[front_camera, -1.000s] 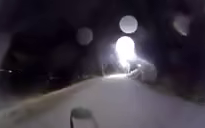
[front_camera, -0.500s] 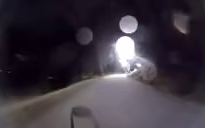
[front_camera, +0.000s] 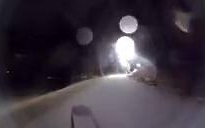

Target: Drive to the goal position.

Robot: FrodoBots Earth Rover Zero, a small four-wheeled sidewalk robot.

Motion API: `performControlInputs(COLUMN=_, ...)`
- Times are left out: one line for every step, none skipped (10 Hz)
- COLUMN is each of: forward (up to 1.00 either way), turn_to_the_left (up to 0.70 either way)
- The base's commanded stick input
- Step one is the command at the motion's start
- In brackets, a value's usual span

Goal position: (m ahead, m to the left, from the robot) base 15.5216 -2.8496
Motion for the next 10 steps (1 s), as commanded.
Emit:
performControlInputs(forward=0.0, turn_to_the_left=0.0)
performControlInputs(forward=0.0, turn_to_the_left=0.0)
performControlInputs(forward=0.0, turn_to_the_left=0.0)
performControlInputs(forward=0.0, turn_to_the_left=0.0)
performControlInputs(forward=0.0, turn_to_the_left=0.0)
performControlInputs(forward=0.0, turn_to_the_left=0.0)
performControlInputs(forward=0.0, turn_to_the_left=0.0)
performControlInputs(forward=0.0, turn_to_the_left=0.0)
performControlInputs(forward=0.0, turn_to_the_left=0.0)
performControlInputs(forward=0.61, turn_to_the_left=0.0)
